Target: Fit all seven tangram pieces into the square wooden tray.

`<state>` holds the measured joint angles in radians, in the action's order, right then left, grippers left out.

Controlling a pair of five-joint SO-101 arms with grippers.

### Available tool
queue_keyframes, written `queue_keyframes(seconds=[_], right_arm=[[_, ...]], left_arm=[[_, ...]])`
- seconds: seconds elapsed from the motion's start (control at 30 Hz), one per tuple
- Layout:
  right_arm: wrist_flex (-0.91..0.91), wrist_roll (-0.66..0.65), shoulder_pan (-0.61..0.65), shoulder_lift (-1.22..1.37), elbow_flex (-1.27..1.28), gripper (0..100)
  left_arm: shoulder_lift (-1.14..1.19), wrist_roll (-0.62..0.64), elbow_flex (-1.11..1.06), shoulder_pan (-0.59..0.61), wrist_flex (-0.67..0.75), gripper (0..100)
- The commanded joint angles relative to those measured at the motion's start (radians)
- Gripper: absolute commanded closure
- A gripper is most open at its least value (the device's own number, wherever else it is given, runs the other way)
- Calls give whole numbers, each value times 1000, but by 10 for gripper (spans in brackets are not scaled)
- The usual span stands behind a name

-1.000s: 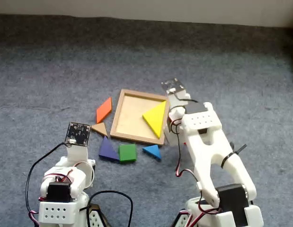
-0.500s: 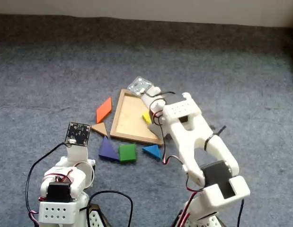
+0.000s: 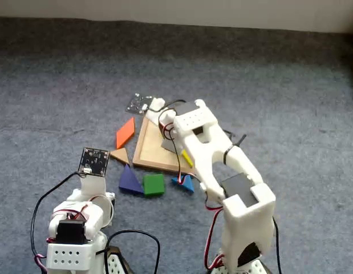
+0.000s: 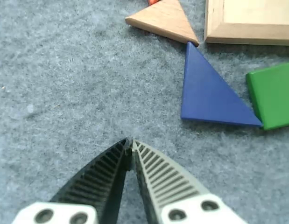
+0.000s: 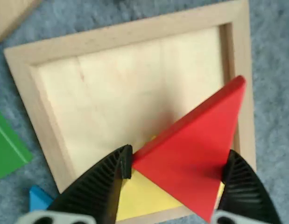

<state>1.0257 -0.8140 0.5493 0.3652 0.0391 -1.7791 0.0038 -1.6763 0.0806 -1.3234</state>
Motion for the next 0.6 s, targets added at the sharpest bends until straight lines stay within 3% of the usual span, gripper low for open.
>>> queue_keyframes(seconds=[0.0, 0.37, 0.57], right_arm=[[-16, -17, 35, 8, -105, 738], [-10, -18, 47, 102, -239, 724], [35, -18, 48, 102, -242, 568]], left_arm=[[-30, 8, -19, 12, -3, 994], [-30, 8, -19, 12, -3, 994], [-30, 8, -19, 12, -3, 994]])
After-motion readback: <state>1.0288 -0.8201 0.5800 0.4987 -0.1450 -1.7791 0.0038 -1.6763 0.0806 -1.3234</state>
